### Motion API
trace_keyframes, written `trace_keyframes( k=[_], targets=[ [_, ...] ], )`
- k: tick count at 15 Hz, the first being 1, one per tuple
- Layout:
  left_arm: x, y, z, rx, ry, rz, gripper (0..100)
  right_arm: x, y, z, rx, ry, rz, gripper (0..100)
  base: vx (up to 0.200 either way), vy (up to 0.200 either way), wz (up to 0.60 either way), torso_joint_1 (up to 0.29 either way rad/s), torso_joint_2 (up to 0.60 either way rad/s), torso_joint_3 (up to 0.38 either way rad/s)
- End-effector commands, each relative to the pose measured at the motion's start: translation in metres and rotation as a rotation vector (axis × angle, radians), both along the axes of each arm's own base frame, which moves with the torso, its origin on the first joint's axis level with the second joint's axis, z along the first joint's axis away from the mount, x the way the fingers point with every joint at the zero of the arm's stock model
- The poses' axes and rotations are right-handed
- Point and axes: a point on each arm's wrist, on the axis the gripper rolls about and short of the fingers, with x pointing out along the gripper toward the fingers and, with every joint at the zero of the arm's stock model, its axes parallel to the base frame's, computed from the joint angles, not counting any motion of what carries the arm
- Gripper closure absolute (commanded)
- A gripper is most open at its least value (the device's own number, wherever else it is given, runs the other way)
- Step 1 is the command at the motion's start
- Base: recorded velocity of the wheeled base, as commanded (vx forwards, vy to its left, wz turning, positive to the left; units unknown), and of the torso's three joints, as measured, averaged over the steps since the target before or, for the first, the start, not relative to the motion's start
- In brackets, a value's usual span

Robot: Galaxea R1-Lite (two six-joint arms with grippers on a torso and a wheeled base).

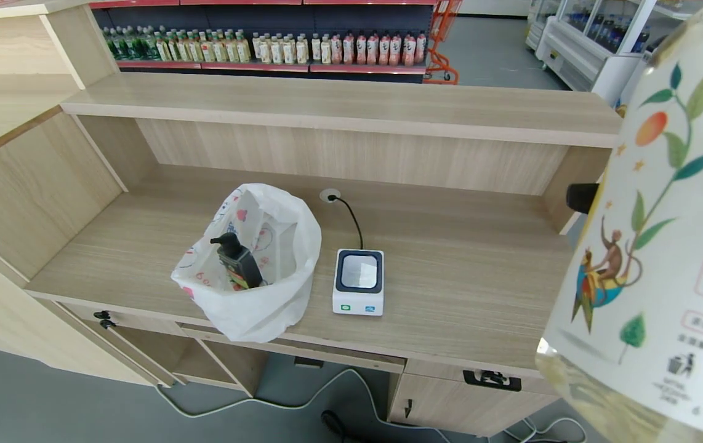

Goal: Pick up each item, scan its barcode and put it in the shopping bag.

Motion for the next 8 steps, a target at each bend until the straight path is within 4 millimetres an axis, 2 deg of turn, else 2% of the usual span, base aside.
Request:
trace_keyframes(
  k=[1,6,8],
  targets=[
    [0.0,0.0,0.0,0.0,0.0,-0.001,0,0.003,0.003,-0.001,-0.005,0.006,0.001,100,0.0,0.0,0.0,0.0,0.0,0.0],
    [0.0,0.0,0.0,0.0,0.002,-0.001,0,0.004,0.002,-0.002,-0.009,-0.015,-0.013,100,0.0,0.0,0.0,0.0,0.0,0.0],
    [0.0,0.0,0.0,0.0,-0.001,-0.001,0,0.011,-0.003,-0.011,-0.059,-0.131,-0.108,100,0.0,0.0,0.0,0.0,0.0,0.0]
  ],
)
